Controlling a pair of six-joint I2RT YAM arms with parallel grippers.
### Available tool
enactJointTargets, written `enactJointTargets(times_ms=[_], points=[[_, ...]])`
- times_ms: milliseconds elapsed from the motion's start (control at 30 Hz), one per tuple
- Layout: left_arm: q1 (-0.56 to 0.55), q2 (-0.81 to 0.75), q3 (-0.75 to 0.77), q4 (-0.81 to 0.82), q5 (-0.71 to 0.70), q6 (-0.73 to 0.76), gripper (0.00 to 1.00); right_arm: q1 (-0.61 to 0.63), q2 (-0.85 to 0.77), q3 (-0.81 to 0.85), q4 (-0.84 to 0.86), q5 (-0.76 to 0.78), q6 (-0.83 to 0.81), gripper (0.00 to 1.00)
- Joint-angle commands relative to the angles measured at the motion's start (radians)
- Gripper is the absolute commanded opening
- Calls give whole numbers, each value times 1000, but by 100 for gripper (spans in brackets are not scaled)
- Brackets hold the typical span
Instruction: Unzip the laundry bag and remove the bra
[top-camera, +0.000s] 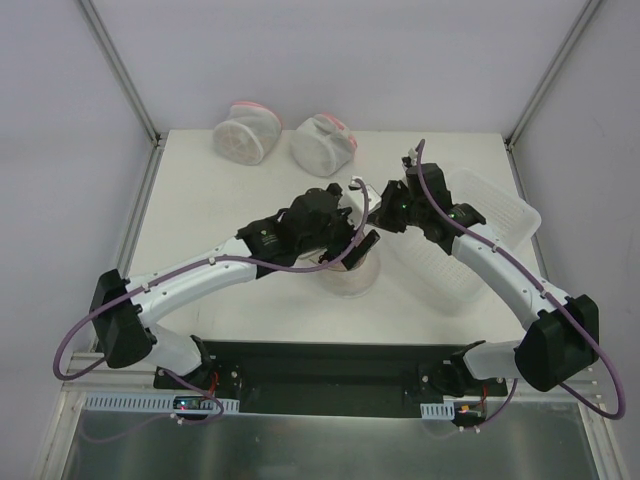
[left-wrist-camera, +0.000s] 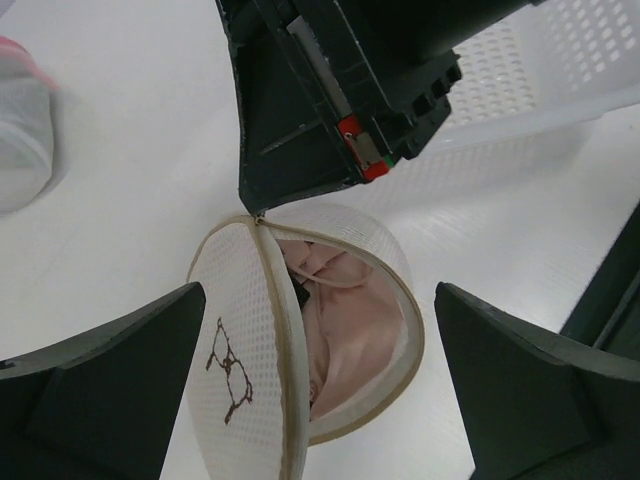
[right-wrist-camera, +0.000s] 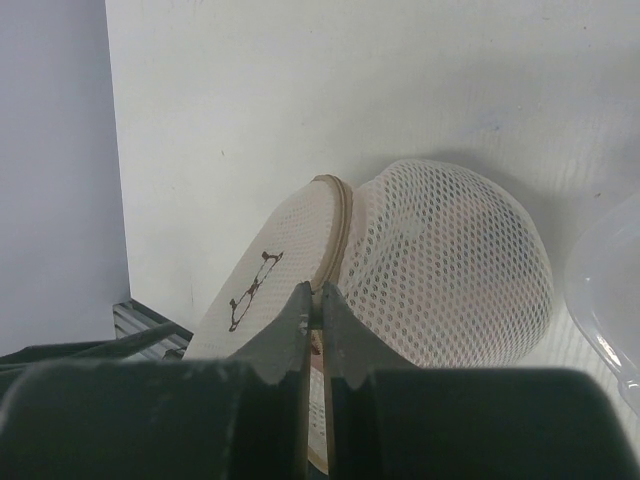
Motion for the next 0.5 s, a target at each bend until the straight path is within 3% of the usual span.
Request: enactJointTargets(times_ms=[0,100,267,467], points=[[-29,55,71,9,-178,50,99,4,-26,6,4,9,-1,1],[-33,88,80,7,-230,34,99,6,-25,6,4,9,-1,1],[-35,110,82,7,-169,-75,99,6,-18,6,4,11,-3,1],[-52,144,90,7,-202,-201,99,6,-14,10,5,8,-5,1]])
